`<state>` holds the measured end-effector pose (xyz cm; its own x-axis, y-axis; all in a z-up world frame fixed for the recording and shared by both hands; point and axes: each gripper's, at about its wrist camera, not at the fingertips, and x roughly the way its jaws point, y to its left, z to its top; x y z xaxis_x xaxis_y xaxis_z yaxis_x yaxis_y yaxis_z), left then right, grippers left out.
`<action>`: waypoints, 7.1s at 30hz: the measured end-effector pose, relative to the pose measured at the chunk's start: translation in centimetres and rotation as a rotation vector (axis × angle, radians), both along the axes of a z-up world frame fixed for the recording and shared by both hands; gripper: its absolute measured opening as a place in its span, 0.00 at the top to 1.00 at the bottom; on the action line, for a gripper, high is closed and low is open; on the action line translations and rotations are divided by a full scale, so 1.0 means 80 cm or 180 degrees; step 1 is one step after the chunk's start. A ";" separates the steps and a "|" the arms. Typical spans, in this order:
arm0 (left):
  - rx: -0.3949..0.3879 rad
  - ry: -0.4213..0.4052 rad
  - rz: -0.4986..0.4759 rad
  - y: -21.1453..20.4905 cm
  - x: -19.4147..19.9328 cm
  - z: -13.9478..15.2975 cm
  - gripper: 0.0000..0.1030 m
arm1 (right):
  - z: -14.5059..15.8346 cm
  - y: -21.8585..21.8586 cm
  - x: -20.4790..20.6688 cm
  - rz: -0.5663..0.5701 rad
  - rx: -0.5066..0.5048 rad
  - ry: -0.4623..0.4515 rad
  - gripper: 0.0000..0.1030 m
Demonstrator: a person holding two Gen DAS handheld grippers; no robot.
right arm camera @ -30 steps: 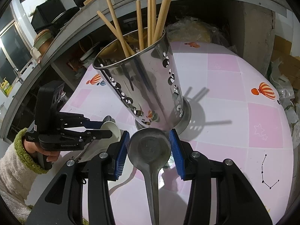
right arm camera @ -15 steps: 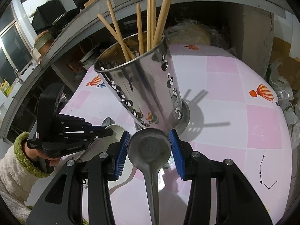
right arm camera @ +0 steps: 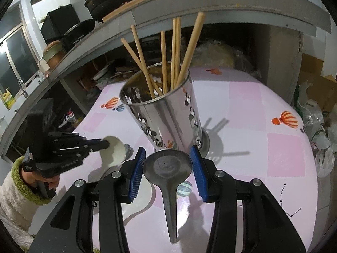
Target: Organize utensils
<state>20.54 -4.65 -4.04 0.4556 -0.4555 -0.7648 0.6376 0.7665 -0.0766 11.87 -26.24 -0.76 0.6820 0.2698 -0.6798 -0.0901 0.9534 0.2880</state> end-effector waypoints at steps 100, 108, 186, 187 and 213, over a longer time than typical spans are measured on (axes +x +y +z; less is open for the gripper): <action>-0.1657 -0.1622 -0.0283 -0.032 0.041 0.097 0.98 | 0.167 -0.031 0.015 0.0025 0.0259 -0.1131 0.58; -0.1500 -0.1493 -0.0270 -0.032 0.032 0.074 0.98 | 0.180 -0.024 0.052 -0.0029 0.0269 -0.1284 0.58; -0.1406 -0.1152 0.0401 0.047 0.009 0.065 0.71 | 0.065 0.070 0.057 0.0055 -0.0916 -0.1683 0.58; -0.1407 -0.1153 0.0403 0.047 0.010 0.065 0.71 | 0.062 0.072 0.054 0.0073 -0.0970 -0.1683 0.58; -0.1376 -0.1104 0.0512 0.070 -0.006 0.068 0.61 | 0.105 0.060 -0.012 0.0115 -0.1050 -0.1706 0.53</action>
<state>20.07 0.95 1.42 0.7358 -0.5978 -0.3181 0.5594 0.8014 -0.2118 10.93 -21.40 7.60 0.9453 0.1334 -0.2975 -0.1742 0.9780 -0.1148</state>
